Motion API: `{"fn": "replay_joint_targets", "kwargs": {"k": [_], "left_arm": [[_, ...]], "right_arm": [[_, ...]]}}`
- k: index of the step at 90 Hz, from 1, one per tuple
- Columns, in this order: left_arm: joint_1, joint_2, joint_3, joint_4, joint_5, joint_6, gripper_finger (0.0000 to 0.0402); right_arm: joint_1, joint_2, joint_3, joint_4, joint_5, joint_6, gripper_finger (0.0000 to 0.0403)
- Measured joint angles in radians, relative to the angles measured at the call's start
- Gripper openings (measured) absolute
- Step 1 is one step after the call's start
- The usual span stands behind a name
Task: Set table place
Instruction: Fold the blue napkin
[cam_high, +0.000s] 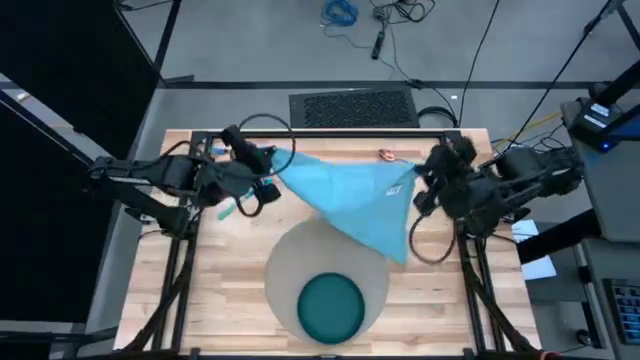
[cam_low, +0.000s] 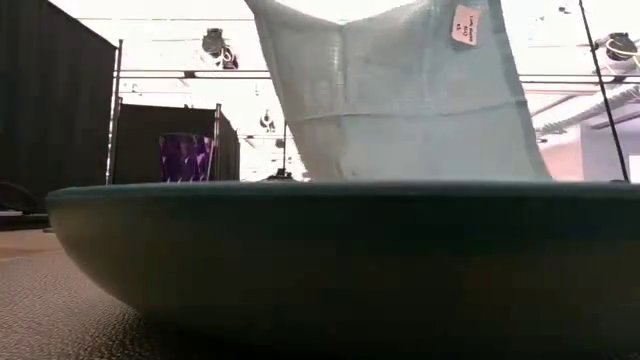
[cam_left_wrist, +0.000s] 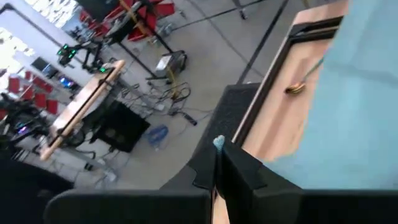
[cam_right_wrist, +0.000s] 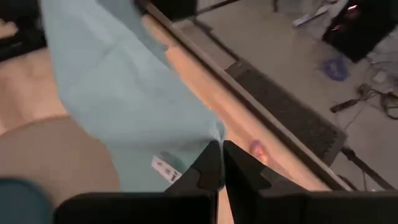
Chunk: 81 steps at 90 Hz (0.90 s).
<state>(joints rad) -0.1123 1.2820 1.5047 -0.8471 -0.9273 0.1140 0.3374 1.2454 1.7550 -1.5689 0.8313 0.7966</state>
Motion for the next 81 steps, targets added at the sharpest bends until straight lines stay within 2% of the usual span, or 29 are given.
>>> {"fn": "replay_joint_targets", "kwargs": {"k": [20, 31, 39, 51, 58, 65, 81], "left_arm": [[0.119, 0.034, 0.000, 0.055, 0.023, 0.096, 0.0000], [0.196, 0.048, 0.000, 0.142, 0.090, 0.163, 0.0000], [0.251, 0.057, 0.000, 0.197, 0.129, 0.215, 0.0000], [0.325, 0.065, 0.000, 0.256, 0.182, 0.255, 0.0000], [0.343, 0.065, 0.000, 0.218, 0.199, 0.238, 0.0000], [0.340, 0.065, 0.000, 0.146, 0.209, 0.225, 0.0000], [0.311, 0.065, 0.000, -0.002, 0.213, 0.177, 0.0000]], "right_arm": [[-0.122, -0.043, 0.000, 0.028, 0.005, -0.129, 0.0000], [-0.225, -0.062, 0.000, 0.098, -0.003, -0.256, 0.0000], [-0.313, -0.073, 0.000, 0.217, -0.047, -0.401, 0.0000], [-0.452, -0.082, 0.000, 0.383, -0.208, -0.569, 0.0000], [-0.505, -0.079, 0.000, 0.373, -0.313, -0.575, 0.0000], [-0.506, -0.066, 0.000, 0.318, -0.371, -0.538, 0.0000], [-0.398, -0.041, 0.000, 0.188, -0.394, -0.399, 0.0000]]}}
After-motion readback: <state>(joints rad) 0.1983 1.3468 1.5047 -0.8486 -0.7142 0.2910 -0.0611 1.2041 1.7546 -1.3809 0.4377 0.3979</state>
